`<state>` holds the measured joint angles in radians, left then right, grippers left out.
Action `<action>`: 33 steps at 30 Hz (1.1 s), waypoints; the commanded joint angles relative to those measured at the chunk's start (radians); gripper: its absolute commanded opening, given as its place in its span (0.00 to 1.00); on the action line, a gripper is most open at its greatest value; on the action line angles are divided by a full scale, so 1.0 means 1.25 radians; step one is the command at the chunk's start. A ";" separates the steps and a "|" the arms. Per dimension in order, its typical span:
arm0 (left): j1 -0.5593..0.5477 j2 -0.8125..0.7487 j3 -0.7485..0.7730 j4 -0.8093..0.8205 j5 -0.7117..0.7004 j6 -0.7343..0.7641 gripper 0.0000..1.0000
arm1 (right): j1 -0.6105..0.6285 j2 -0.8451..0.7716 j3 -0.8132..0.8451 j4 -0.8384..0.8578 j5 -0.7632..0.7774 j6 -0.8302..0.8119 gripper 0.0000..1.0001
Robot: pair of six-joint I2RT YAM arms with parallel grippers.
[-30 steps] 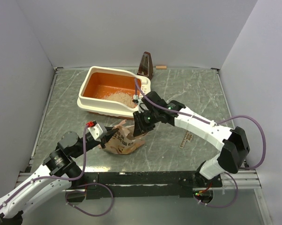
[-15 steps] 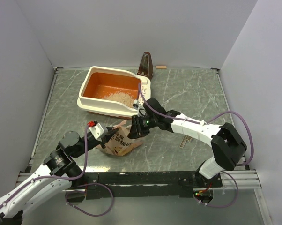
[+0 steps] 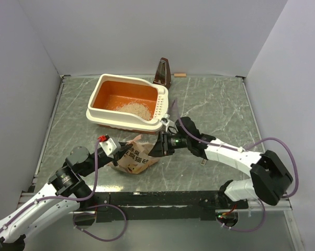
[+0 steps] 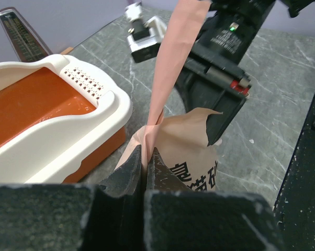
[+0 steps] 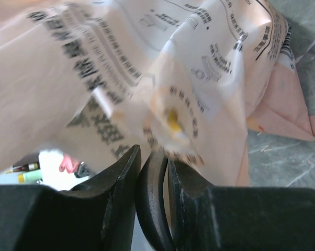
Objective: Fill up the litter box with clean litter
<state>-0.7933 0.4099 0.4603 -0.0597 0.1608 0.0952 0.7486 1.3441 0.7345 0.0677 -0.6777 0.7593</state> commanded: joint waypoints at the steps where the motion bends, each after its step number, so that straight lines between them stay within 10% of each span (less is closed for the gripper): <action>1: 0.001 -0.006 0.034 0.105 -0.007 0.012 0.01 | -0.021 -0.098 -0.034 0.049 -0.092 0.040 0.00; 33: -0.004 0.011 0.020 0.121 0.014 0.011 0.01 | -0.323 -0.496 -0.152 -0.183 -0.233 0.006 0.00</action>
<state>-0.7937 0.4339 0.4603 -0.0326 0.1635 0.1146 0.3737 0.7750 0.5392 -0.1261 -0.8974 0.7727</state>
